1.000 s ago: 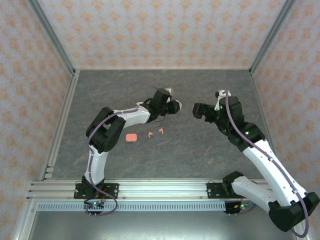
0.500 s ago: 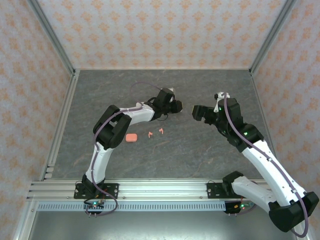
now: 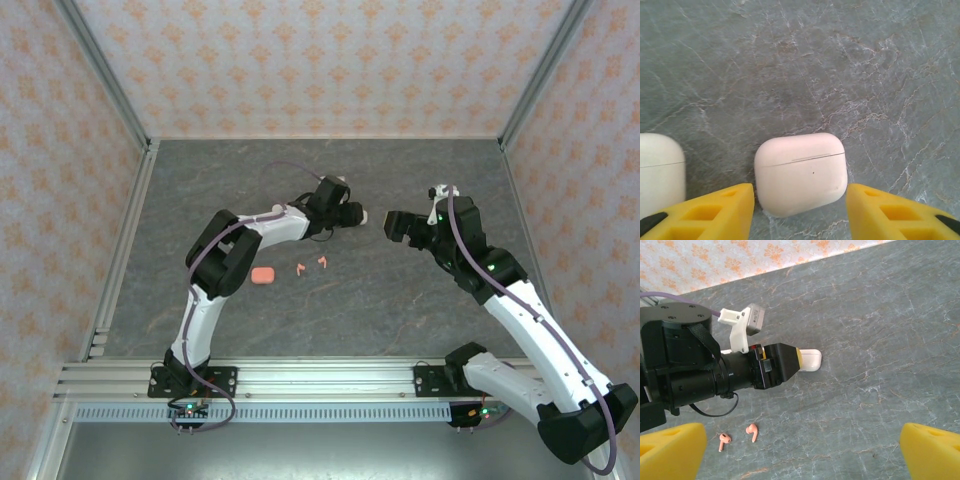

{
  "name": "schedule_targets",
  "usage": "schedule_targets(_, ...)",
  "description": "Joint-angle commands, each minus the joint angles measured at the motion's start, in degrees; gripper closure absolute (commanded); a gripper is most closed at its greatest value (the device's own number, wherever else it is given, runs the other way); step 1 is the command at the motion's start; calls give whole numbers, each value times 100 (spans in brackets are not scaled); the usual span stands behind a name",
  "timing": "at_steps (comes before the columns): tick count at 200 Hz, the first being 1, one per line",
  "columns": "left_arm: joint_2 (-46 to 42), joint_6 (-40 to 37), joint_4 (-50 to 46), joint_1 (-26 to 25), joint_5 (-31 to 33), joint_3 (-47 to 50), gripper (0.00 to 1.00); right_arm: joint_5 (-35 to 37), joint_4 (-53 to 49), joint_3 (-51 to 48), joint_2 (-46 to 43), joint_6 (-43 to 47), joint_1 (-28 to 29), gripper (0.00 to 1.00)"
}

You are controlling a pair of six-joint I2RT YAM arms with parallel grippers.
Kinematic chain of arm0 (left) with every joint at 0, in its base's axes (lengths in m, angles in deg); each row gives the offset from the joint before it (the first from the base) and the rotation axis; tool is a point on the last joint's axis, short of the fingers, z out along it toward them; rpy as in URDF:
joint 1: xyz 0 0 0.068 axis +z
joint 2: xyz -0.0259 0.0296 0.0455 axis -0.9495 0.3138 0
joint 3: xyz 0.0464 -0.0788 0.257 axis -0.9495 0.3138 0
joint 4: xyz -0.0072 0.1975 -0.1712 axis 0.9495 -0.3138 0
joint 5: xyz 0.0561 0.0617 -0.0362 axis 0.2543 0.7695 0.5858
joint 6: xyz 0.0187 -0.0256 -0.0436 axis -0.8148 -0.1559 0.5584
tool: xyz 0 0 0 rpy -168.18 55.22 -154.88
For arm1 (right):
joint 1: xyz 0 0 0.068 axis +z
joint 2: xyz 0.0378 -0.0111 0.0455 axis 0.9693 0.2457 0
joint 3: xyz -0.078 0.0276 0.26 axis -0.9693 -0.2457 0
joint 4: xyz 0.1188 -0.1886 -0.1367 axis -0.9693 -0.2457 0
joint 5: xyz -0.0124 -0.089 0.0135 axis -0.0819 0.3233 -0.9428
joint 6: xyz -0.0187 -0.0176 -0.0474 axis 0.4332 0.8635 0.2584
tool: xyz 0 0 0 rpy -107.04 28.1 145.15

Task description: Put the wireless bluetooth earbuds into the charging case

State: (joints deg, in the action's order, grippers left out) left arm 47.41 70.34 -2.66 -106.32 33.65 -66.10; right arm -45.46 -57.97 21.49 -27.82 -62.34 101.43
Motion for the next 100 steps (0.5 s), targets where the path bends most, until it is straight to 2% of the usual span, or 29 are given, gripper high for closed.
schedule_targets(1, -922, -199, -117, 66, 298, 155, 48, -162, -45, 39, -93, 6, -35, 1)
schedule_targets(25, -1749, -243, -164, 217, 388, 535, 44, -270, -146, 91, -92, 152, -35, 1)
schedule_targets(67, -2992, -171, -273, 771, 374, 1481, 38, -1023, 227, -71, -38, 530, -10, 1)
schedule_targets(83, -3416, -63, -291, 1074, 318, 1928, 36, -1235, 332, -85, 116, 754, 179, 1)
schedule_targets(100, -3854, 26, -322, 1388, 320, 2409, 34, -1173, 407, -28, 375, 1163, 661, 1)
